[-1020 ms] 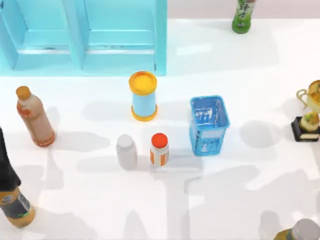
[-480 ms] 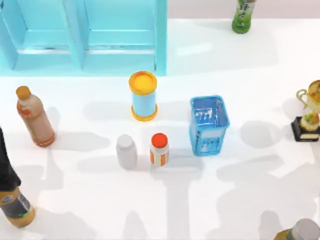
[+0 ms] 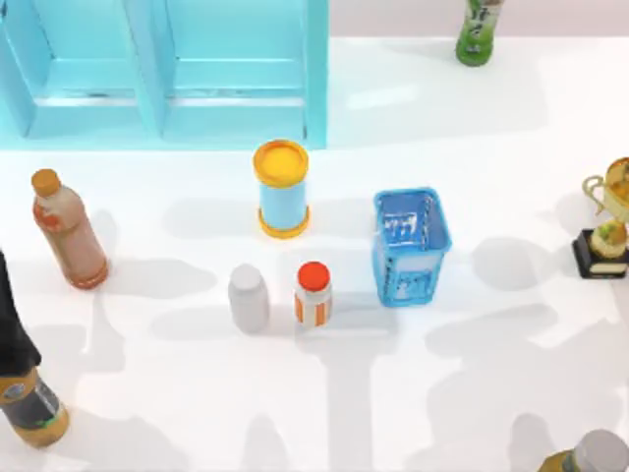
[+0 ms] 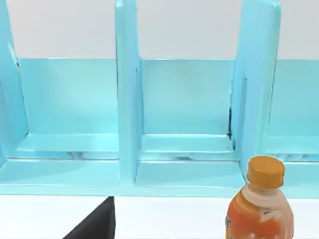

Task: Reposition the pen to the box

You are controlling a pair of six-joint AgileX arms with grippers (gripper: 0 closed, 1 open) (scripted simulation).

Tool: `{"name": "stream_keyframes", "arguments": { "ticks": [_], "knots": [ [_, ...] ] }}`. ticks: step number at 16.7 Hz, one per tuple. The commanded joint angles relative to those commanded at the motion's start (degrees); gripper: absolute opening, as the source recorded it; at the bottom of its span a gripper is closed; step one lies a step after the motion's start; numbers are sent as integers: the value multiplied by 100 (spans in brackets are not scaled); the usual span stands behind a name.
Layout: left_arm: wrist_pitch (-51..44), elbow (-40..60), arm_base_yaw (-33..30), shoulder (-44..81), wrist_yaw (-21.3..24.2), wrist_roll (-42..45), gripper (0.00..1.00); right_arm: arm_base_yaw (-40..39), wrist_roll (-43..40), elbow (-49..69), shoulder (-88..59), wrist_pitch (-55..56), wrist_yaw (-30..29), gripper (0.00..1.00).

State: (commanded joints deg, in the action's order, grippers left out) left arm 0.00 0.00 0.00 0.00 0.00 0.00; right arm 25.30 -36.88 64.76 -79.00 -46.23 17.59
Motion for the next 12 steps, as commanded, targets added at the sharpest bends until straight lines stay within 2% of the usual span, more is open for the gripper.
{"name": "stream_keyframes", "arguments": {
  "ticks": [6, 12],
  "knots": [
    [0, 0, 0, 0, 0, 0, 100, 0, 0, 0, 0, 0, 0, 98],
    [0, 0, 0, 0, 0, 0, 100, 0, 0, 0, 0, 0, 0, 100]
  ]
}}
